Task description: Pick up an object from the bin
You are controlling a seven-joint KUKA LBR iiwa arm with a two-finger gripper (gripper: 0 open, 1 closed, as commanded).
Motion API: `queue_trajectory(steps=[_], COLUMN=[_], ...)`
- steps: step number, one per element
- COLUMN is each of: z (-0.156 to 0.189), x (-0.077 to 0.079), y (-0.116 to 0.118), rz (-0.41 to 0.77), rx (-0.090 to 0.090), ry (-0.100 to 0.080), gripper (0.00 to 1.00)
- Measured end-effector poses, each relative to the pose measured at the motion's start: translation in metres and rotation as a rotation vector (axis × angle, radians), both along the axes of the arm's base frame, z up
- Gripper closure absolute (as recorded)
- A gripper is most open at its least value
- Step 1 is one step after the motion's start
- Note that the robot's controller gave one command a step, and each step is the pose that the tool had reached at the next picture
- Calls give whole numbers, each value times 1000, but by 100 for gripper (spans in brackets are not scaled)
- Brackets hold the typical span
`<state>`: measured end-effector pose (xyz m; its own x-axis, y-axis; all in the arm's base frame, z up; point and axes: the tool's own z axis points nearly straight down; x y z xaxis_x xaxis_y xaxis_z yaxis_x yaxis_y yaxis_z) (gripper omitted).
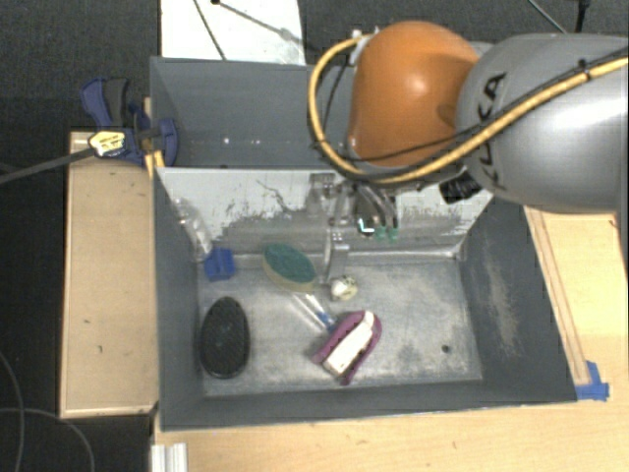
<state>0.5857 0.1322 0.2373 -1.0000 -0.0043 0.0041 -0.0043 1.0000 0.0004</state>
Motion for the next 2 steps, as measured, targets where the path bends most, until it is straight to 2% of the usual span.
queue_trajectory(steps=[1,2], z=[-169,-135], x=[-39,-13], y=[-61,-79], rz=[235,209], rx=[2,0], ry=[0,-12], gripper=[0,0])
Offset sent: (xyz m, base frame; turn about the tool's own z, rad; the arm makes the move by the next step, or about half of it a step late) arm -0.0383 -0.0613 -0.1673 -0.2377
